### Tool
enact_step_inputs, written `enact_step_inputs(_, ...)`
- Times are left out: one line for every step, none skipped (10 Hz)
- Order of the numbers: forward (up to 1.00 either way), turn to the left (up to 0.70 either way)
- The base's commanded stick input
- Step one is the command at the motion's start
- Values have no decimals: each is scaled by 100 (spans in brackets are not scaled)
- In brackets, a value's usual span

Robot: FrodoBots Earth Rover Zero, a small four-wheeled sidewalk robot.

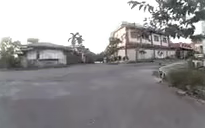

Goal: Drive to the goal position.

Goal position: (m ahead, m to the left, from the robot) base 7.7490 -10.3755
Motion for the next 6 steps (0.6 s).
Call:
enact_step_inputs(100,4)
enact_step_inputs(100,4)
enact_step_inputs(100,4)
enact_step_inputs(100,4)
enact_step_inputs(100,4)
enact_step_inputs(100,4)
